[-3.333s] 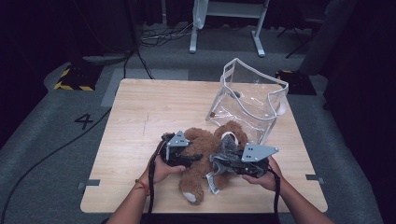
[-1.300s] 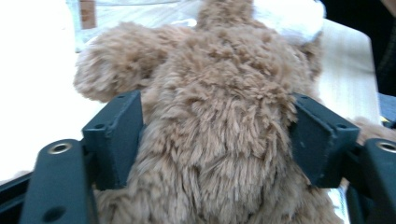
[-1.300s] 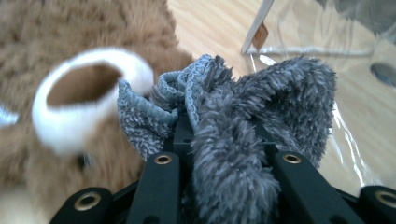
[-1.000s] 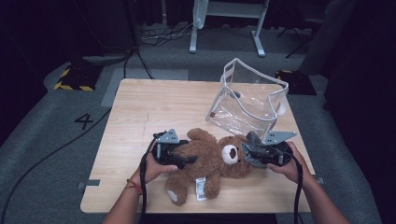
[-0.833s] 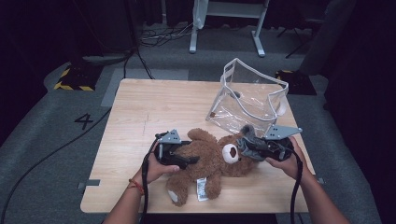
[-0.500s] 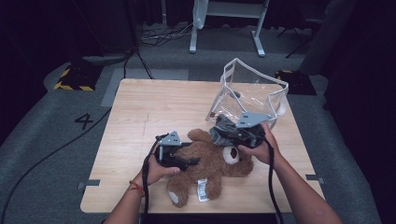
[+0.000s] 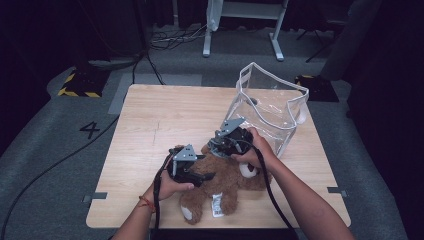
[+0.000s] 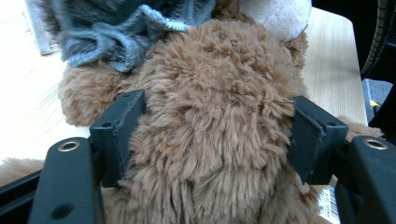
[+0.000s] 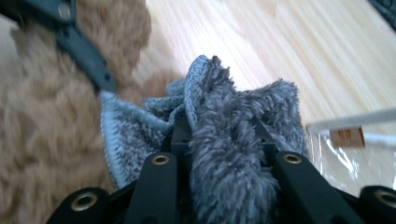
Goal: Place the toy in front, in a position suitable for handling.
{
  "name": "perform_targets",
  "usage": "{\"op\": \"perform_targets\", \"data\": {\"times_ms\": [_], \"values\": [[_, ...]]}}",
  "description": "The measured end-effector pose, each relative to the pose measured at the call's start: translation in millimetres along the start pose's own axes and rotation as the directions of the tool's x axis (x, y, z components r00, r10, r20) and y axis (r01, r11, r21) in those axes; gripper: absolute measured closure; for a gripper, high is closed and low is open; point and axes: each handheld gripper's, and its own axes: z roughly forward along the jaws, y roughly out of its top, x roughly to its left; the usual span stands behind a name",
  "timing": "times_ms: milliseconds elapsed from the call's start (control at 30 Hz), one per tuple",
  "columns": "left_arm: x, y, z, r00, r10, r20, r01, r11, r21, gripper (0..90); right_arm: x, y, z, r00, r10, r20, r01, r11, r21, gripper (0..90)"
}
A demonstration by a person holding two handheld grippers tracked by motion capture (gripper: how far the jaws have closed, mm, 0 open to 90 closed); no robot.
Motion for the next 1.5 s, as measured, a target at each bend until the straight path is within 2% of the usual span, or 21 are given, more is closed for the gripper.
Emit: {"op": "perform_targets", "data": {"times_ms": [100,200,333,433,500,600,700,800,900,967,1033,1067,1167,1200,1333,1367,1433,1500], "values": [[0.7,0.3,0.3,1.0000,-0.002,0.000,0.002,1.0000,0.004,29.2,-0.1,-7.2,-9.8,0.9998,-0.012,-0.019,0.012,1.000,0.028,72.2],[1.9,0.3,0.6,0.9999,-0.011,0.002,0.011,0.9999,0.004,29.5,-2.9,-19.5,-20.3,0.9994,0.007,-0.034,-0.006,0.999,0.043,72.2],[1.3,0.8,1.4,1.0000,-0.005,0.008,0.004,1.0000,0.006,29.9,-4.9,-36.3,-37.4,0.9990,0.031,-0.031,-0.030,0.999,0.027,72.3],[2.2,1.4,1.8,0.9999,-0.001,0.011,0.001,1.0000,0.007,29.9,-6.3,-48.8,-55.1,0.9988,0.049,0.002,-0.049,0.999,0.005,72.4],[4.1,0.6,1.3,0.9998,-0.016,0.010,0.016,0.9999,0.005,29.9,-8.7,-57.1,-69.9,0.9974,0.060,0.038,-0.059,0.998,-0.022,72.3],[6.1,-0.2,0.8,0.9992,-0.038,0.009,0.038,0.9993,-0.003,29.8,-11.9,-70.2,-92.9,0.9925,0.109,0.056,-0.102,0.988,-0.115,72.3],[6.4,0.0,1.0,0.9993,-0.036,0.006,0.036,0.9994,-0.003,29.2,-6.0,-83.0,-108.2,0.9906,0.133,0.029,-0.125,0.970,-0.207,72.0],[6.8,0.1,1.4,0.9994,-0.034,0.005,0.034,0.9994,-0.002,29.1,3.2,-94.6,-106.6,0.9899,0.138,0.033,-0.127,0.963,-0.237,71.4],[5.4,0.5,1.2,0.9998,-0.021,-0.001,0.021,0.9998,0.007,29.1,10.3,-109.9,-96.7,0.9871,0.159,0.019,-0.150,0.960,-0.238,71.7],[5.9,-0.5,1.3,0.9998,-0.019,-0.002,0.019,0.9998,0.001,29.2,12.0,-125.1,-94.6,0.9802,0.198,-0.006,-0.193,0.945,-0.263,71.9],[7.8,-1.5,1.0,0.9996,-0.027,0.000,0.027,0.9996,-0.003,29.2,14.1,-136.6,-96.0,0.9756,0.219,-0.013,-0.214,0.938,-0.272,72.0],[8.8,-1.8,0.6,0.9996,-0.027,0.001,0.027,0.9996,-0.002,29.2,16.5,-143.3,-96.6,0.9735,0.228,-0.021,-0.225,0.936,-0.271,71.9],[9.2,-1.5,0.6,0.9996,-0.027,0.000,0.027,0.9996,0.000,29.2,25.0,-162.9,-97.3,0.9714,0.236,-0.028,-0.236,0.941,-0.245,71.9],[9.1,-1.2,0.8,0.9996,-0.029,0.000,0.029,0.9996,0.001,29.2,27.6,-168.9,-96.0,0.9698,0.242,-0.034,-0.243,0.944,-0.224,71.9],[10.3,-0.9,0.9,0.9991,-0.043,-0.001,0.043,0.9991,0.000,29.2,35.4,-187.6,-87.7,0.9768,0.213,-0.020,-0.214,0.972,-0.098,71.8],[10.4,-0.8,0.9,0.9990,-0.045,0.000,0.045,0.9990,0.001,29.2,36.1,-190.0,-86.3,0.9786,0.205,-0.013,-0.206,0.976,-0.077,71.9],[10.4,-0.4,0.9,0.9988,-0.049,-0.001,0.049,0.9988,0.003,29.2,35.9,-191.6,-83.2,0.9784,0.204,-0.031,-0.205,0.978,-0.031,71.7],[10.6,-0.1,1.0,0.9988,-0.050,-0.001,0.050,0.9988,0.003,29.1,33.3,-192.0,-78.3,0.9786,0.205,-0.014,-0.205,0.979,0.007,71.4]]}}
